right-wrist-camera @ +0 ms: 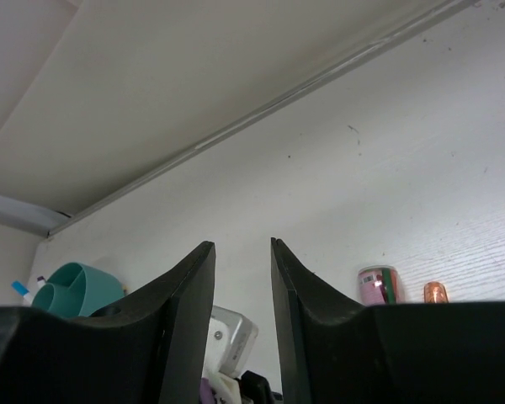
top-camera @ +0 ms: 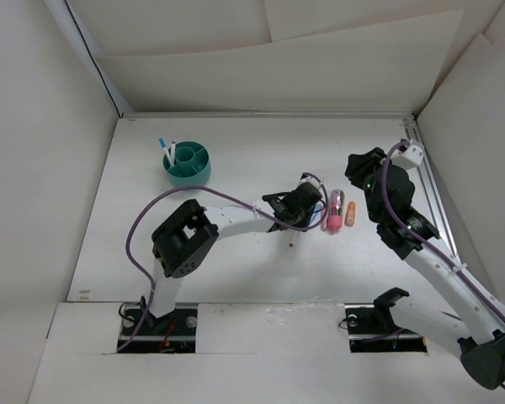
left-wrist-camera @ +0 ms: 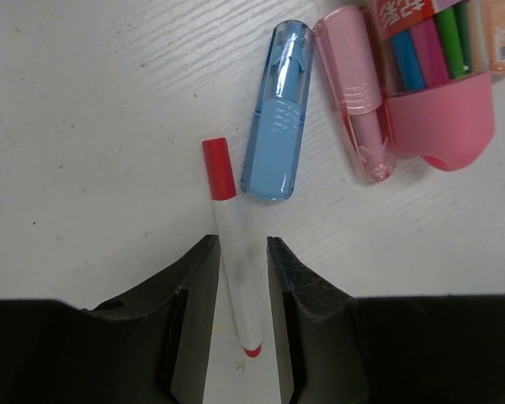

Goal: Sort the stationery into containers
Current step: Pick up the pen from the center of the board.

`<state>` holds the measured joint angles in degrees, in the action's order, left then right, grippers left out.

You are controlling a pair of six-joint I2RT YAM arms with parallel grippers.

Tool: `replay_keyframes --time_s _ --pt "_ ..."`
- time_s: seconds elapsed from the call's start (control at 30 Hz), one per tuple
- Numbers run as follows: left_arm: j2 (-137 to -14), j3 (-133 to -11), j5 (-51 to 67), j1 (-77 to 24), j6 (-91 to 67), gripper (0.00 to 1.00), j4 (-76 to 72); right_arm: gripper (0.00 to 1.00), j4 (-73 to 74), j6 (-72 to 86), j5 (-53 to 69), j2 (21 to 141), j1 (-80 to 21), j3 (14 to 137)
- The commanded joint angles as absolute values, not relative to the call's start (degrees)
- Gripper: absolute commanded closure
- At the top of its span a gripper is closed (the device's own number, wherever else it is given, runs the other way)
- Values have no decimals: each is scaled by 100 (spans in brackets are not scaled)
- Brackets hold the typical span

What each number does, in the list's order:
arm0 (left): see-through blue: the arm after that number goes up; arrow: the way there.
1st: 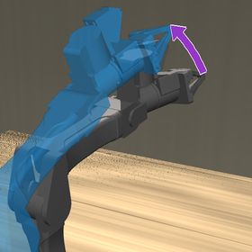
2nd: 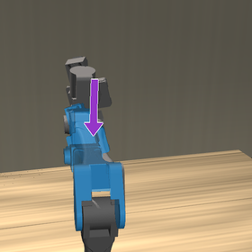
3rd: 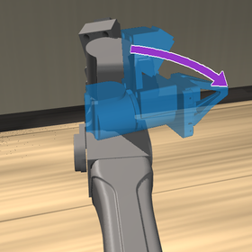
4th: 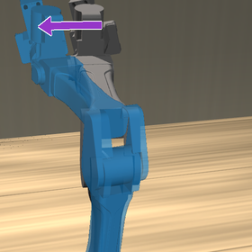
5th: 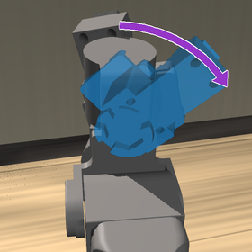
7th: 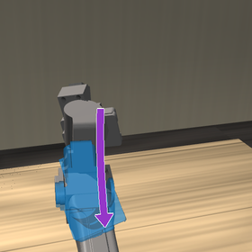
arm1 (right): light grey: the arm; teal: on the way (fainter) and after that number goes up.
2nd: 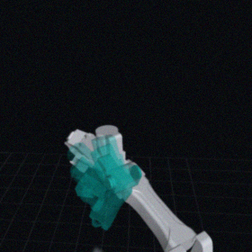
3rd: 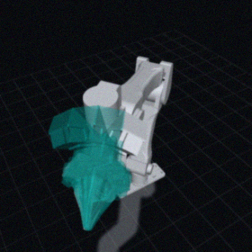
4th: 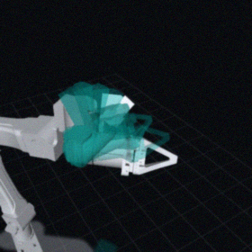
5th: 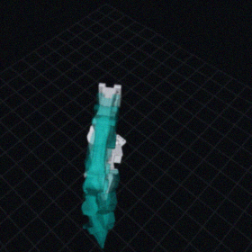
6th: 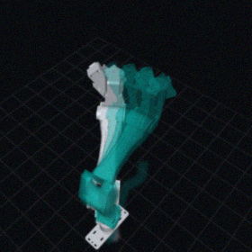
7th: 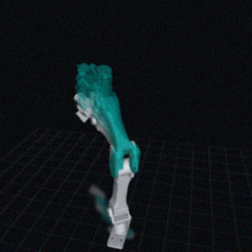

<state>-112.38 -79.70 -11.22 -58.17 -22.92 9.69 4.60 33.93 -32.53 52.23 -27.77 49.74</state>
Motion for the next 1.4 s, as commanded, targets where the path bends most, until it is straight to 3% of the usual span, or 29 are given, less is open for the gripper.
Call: replay_keyframes --time_s 0.0,0.27,1.13,1.27,1.3,1.37 --pt "-11425 -8262 -958 -5748 -2136 74 966 61 413 3419 -3243 5212 -2742 5080" --pt "-11724 -8525 -1326 -5748 -2136 79 1134 60 413 3419 -3191 5212 -2742 5080" --pt "-12384 -9097 -1889 -5748 -1978 76 1415 60 413 3419 -3085 5106 -2742 5080" --pt "-12384 -8974 -1942 -5748 -1978 91 1354 60 413 3419 -3085 5106 -2742 5080" --pt "-12332 -8913 -1942 -5748 -1978 100 1301 60 413 3419 -3085 5106 -2742 5080" --pt "-12227 -8782 -2065 -5748 -2048 100 1214 60 413 3419 -3085 5106 -2742 5080"
